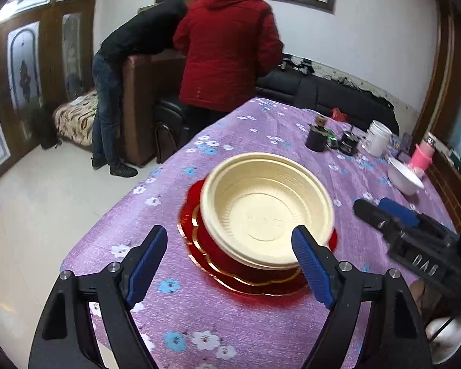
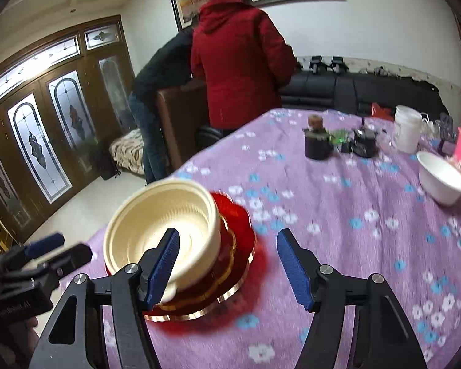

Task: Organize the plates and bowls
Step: 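Pull the right tool back from the stacked dishes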

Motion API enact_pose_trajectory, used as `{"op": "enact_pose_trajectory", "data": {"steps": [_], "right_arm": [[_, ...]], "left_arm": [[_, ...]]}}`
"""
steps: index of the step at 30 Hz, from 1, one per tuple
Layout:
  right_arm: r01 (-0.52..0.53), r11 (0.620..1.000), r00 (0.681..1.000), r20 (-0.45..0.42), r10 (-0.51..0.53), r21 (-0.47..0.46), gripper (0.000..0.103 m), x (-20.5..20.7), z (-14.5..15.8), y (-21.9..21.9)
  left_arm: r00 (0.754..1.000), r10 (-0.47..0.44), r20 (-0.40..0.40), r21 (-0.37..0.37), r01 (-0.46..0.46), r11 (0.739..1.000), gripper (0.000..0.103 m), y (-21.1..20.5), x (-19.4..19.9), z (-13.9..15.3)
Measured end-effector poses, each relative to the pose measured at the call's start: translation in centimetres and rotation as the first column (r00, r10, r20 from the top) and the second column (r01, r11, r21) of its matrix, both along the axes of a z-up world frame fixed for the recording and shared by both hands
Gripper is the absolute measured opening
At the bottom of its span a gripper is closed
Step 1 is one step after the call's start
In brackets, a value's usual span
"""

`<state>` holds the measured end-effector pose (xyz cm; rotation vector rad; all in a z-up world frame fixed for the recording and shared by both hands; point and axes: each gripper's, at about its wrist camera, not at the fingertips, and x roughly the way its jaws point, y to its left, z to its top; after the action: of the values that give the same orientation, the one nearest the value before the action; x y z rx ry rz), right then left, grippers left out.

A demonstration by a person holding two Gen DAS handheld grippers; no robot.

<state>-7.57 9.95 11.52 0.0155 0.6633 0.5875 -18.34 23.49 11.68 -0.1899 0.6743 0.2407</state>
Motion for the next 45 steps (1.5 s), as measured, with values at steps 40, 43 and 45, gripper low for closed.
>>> {"op": "enact_pose_trajectory", "data": {"steps": [40,43,45], "right_arm": [[0.122,0.99,0.983,-0.148,-0.111,0.071,0.074,1.0,-3.8,-11.0],[0.134,0.988,0.98,-0.157,-0.122,0.073,0.075,1.1,-4.1,-11.5],[0.139,0.987,0.979,-0.163,-0.125,0.075,0.075,1.1,-4.3,-11.8]], "left_arm": [[0.97,-0.191,-0.15,0.163,0.215,0.963,0.083,-12.7,3.7,-1.8],[0.967,-0.201,-0.156,0.166,0.226,0.96,0.083,-13.2,3.8,-1.8],[0.966,-0.206,-0.159,0.168,0.232,0.958,0.083,-13.5,3.9,-1.9]]}}
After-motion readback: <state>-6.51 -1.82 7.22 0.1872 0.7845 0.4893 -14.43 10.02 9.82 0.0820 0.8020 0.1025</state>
